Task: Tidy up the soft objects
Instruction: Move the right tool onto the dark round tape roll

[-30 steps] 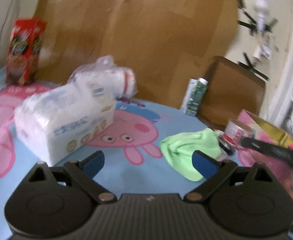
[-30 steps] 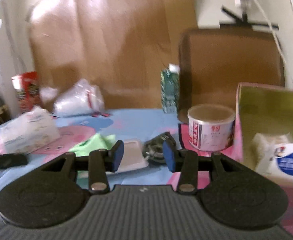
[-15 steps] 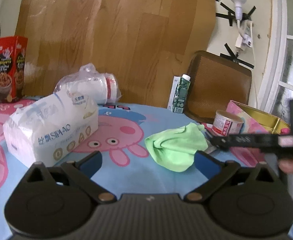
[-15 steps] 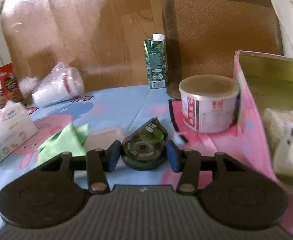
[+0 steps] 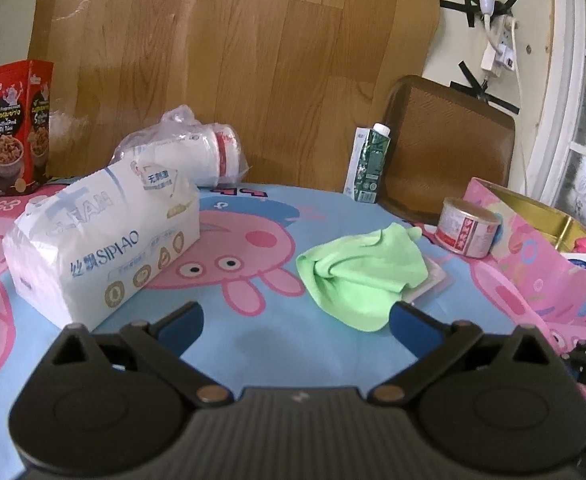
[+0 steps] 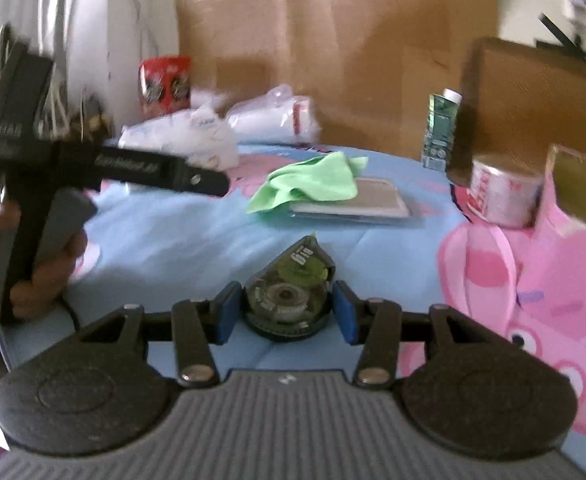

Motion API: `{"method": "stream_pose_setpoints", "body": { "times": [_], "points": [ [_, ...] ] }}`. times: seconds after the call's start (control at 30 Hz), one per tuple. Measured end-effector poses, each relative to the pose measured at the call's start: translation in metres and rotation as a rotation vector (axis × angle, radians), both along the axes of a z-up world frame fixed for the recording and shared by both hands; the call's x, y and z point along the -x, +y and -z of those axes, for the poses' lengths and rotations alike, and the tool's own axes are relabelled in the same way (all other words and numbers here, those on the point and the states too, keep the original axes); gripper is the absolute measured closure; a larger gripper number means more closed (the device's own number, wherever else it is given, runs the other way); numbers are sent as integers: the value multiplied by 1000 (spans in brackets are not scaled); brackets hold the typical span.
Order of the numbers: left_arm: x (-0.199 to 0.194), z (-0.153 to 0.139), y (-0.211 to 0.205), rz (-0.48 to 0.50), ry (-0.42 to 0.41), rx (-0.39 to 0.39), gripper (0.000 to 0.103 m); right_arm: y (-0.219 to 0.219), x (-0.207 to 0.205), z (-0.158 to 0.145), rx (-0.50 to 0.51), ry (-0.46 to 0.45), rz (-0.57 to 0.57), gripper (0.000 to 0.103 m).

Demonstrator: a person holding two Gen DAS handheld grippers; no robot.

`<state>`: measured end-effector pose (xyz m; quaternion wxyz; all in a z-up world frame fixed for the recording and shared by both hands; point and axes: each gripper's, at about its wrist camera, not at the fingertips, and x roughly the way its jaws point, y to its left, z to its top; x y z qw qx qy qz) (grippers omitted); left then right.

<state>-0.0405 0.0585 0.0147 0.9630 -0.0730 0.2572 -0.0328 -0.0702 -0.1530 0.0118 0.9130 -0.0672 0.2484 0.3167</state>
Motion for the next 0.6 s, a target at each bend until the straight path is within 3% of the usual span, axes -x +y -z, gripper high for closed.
{"method": "stream_pose_setpoints", "body": {
  "times": [0.2, 0.6],
  "points": [
    [-2, 1, 1, -7, 13, -1, 0, -4, -9, 3, -34, 58, -8, 50],
    [-3, 1, 2, 1, 22, 9, 0, -6, -7, 3, -40, 61, -11, 49]
  ]
}}
